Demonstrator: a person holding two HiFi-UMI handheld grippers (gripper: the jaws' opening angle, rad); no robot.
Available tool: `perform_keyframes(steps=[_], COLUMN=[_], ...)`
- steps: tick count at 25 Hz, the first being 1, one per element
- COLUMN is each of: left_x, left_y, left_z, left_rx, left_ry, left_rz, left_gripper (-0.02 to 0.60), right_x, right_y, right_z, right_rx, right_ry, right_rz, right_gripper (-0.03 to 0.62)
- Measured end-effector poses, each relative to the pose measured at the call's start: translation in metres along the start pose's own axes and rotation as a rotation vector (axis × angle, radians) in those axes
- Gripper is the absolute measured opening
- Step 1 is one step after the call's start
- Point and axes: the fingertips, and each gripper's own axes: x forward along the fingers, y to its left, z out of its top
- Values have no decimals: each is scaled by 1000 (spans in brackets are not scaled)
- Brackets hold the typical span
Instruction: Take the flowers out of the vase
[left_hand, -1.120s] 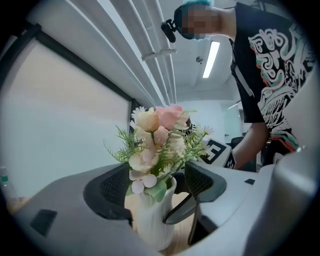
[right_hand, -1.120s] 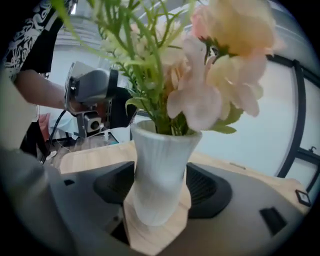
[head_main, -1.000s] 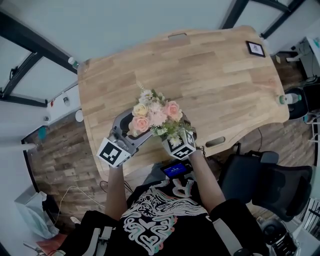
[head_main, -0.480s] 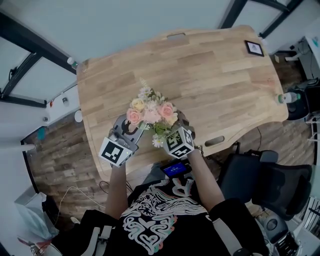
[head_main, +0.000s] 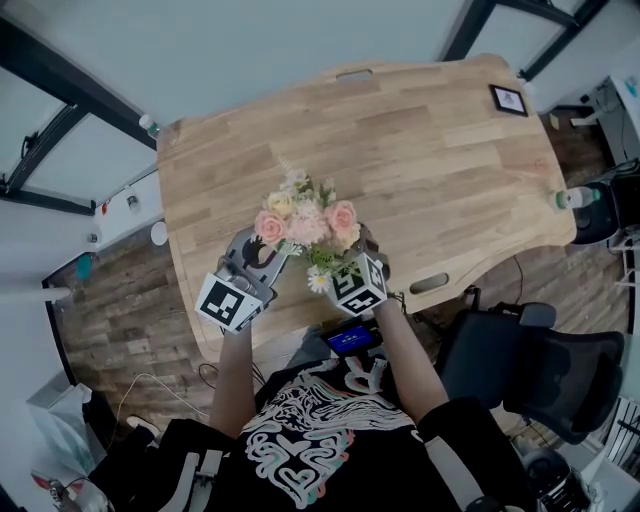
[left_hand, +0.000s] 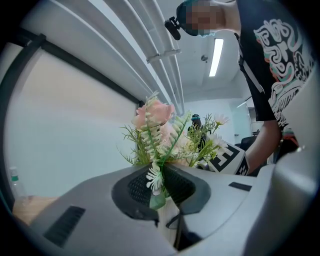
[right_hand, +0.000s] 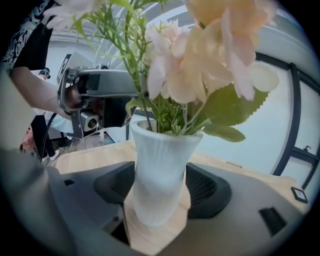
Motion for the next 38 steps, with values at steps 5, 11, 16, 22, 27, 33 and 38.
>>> perform_keyframes(steps=[5, 11, 16, 22, 27, 33, 38], left_x=[-4, -7, -8, -10, -16, -22, -28], left_y=[1, -1, 0, 1, 8, 17, 23], left_z=[12, 19, 23, 31, 47, 65, 78], left_rx=[-14, -5, 1, 11, -17, -20, -38], left_ry=[-36, -31, -26, -27, -77, -105, -129], left_rz=[14, 27, 40, 47, 70, 85, 106], left_gripper=[48, 48, 48, 44, 44, 44, 44], right_x=[-1, -3, -2, -2, -5, -4, -4], right_y=[1, 3, 3, 4, 2, 0, 1], right_z=[-2, -3, -3, -3, -4, -4, -6], right_rx=[3, 0, 5, 4, 20, 28, 48], right_ry=[0, 1, 0, 2, -8, -6, 7], right_rz=[-6, -12, -17, -17, -26, -29, -26], right_gripper=[319, 319, 319, 319, 319, 319, 319])
